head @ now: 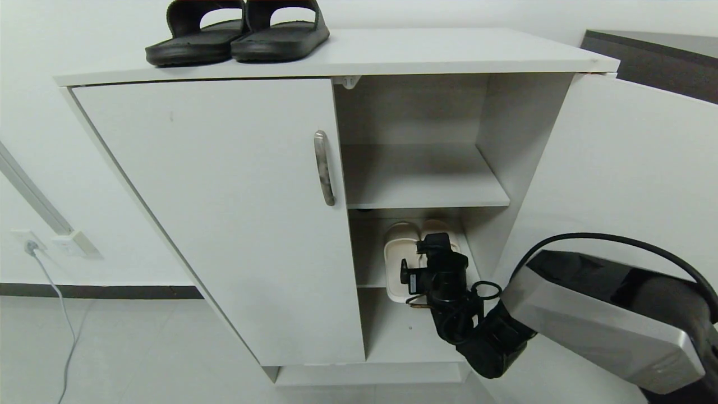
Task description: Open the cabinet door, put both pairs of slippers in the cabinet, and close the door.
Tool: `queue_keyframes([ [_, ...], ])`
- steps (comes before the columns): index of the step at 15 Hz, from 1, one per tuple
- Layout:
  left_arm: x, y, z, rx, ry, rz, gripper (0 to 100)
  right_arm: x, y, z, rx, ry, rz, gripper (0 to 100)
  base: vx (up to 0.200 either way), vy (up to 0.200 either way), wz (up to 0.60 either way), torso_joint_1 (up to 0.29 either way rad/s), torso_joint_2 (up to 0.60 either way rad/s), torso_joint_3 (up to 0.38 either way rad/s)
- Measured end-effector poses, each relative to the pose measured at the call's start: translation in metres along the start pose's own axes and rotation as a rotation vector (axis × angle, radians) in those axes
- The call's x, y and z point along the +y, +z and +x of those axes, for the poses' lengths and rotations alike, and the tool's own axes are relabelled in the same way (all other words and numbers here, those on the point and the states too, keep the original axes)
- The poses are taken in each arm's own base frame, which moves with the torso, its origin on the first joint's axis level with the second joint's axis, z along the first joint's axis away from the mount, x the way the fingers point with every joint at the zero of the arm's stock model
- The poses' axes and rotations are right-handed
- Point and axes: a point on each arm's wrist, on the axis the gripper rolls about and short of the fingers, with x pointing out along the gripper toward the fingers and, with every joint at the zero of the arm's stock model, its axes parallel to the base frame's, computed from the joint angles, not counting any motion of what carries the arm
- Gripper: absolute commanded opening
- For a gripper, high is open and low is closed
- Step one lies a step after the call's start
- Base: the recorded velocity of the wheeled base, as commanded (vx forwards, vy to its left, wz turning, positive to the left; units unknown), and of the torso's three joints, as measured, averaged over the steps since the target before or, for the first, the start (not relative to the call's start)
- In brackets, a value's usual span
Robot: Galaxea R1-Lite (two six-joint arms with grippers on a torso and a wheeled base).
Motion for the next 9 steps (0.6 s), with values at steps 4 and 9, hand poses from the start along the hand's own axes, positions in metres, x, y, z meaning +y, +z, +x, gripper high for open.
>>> queue_keyframes([
  [4,0.0,0.0,0.0,0.0,-0.002,0.0,0,-0.001,0.003,-0.047,0.008,0.058,-0.014,100,0.0,0.0,0.0,0.0,0.0,0.0],
  [9,0.0,0.0,0.0,0.0,-0.001,-0.003,0,-0.004,0.011,-0.06,-0.004,0.064,-0.007,100,-0.04,0.0,0.0,0.001,0.0,0.0],
])
